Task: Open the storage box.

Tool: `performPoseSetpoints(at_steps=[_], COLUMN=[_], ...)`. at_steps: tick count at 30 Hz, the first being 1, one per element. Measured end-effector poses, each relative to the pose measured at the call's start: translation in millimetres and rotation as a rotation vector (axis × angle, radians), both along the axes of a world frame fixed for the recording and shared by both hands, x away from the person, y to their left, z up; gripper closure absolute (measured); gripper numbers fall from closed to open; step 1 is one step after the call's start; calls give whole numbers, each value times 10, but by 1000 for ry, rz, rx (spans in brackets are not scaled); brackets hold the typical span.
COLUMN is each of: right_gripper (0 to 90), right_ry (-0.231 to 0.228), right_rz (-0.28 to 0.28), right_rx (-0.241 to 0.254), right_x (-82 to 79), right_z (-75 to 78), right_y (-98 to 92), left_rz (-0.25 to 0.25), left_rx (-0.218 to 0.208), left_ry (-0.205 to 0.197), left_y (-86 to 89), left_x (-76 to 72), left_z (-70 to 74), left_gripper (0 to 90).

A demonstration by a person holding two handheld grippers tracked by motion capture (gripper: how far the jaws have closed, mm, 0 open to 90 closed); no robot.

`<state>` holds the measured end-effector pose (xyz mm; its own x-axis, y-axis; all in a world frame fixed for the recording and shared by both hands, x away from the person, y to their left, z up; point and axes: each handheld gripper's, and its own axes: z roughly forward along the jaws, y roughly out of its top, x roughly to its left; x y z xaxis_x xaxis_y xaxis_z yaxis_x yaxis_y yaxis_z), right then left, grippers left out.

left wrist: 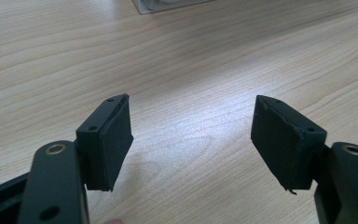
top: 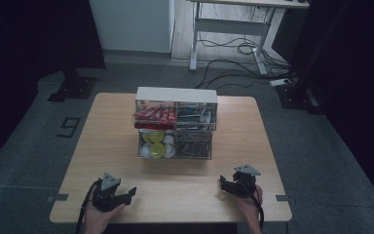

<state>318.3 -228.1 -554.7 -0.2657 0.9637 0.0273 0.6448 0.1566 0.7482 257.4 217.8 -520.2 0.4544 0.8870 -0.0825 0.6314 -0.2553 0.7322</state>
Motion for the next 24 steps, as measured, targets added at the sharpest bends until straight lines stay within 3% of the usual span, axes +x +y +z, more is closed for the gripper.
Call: performPoseSetpoints(at_steps=[10, 12, 24], right_gripper=[281, 336, 434], right_ry=[-27, -55, -137], right_rz=[-25, -4, 43], right_rx=[51, 76, 150], right_x=[-44, -71, -168], right_z=[37, 91, 267], right_y=[-45, -56, -229], left_rz=[-26, -37, -27], left_rx=[-6, -28, -12], left_ry=[10, 18, 25], left_y=[-34, -35, -40], left_x=[-14, -14, -15], left_z=[-6, -6, -26], left_gripper=[294, 291, 288])
